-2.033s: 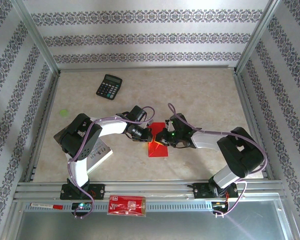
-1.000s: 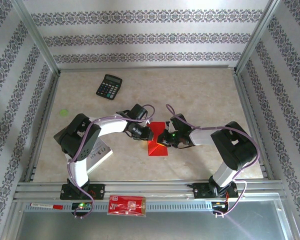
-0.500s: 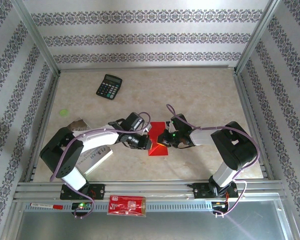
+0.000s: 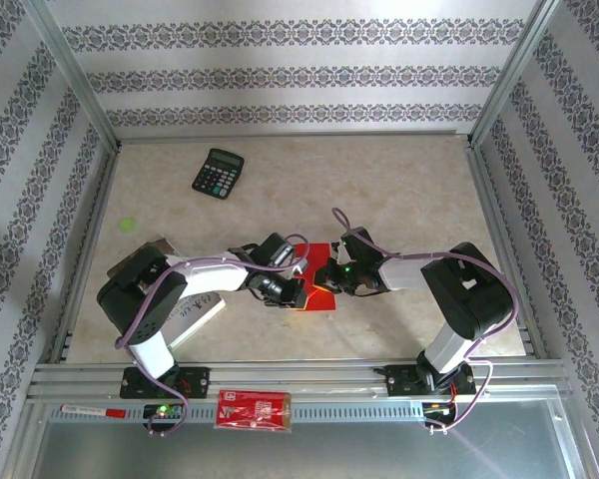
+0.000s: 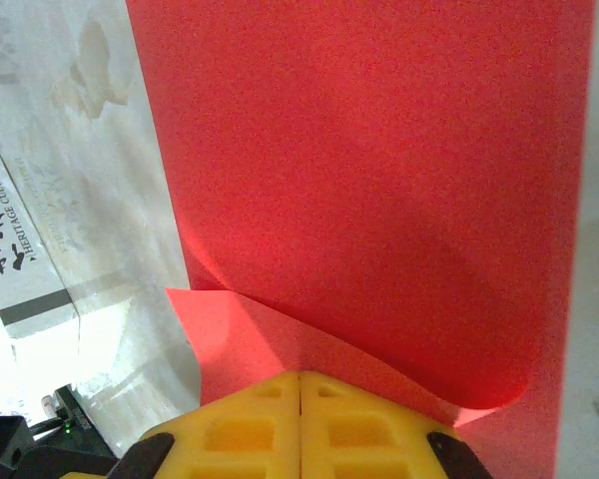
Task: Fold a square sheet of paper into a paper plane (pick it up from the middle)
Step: Fold the triangle a second time at the center of the table.
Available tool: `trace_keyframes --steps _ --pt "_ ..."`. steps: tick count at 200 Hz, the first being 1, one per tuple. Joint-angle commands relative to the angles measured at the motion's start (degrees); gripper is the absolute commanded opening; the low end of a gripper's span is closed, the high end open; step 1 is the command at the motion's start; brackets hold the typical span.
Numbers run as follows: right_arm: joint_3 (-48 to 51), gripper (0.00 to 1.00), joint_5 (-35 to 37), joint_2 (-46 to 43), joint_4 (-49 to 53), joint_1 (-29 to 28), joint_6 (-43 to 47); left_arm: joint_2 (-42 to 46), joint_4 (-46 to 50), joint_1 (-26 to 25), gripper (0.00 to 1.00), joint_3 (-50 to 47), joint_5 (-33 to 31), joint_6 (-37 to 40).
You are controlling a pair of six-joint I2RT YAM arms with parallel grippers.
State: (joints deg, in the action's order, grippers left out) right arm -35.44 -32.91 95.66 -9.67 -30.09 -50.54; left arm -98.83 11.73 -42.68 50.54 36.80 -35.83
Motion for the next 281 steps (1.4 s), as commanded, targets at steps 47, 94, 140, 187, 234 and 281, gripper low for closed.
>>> trace_keyframes --steps 47,94,140,187,234,281 --pt "2.0 0.06 2.5 0.9 4.6 1.1 1.7 -2.4 0.3 1.4 0.00 1.6 -1.0 1.7" --pt "2.0 0.06 2.4 0.9 4.5 1.1 1.7 -3.1 -2.2 2.1 0.00 0.8 0.7 0.2" --pt "2.0 0.06 2.4 1.0 4.5 1.0 1.7 -3.9 -3.8 2.3 0.00 0.9 1.7 -0.6" --pt "1.6 0.06 2.1 0.8 4.6 1.0 1.6 -4.5 -2.3 2.7 0.00 -0.9 0.1 0.2" --pt "0.0 0.09 0.5 -0.3 4.8 1.1 1.7 -4.7 -3.2 3.5 0.00 -4.1 0.9 -1.3" --pt "-0.4 0.13 -2.2 -5.9 3.7 1.1 0.2 -5.7 -5.7 3.7 0.00 -7.3 1.9 -2.7"
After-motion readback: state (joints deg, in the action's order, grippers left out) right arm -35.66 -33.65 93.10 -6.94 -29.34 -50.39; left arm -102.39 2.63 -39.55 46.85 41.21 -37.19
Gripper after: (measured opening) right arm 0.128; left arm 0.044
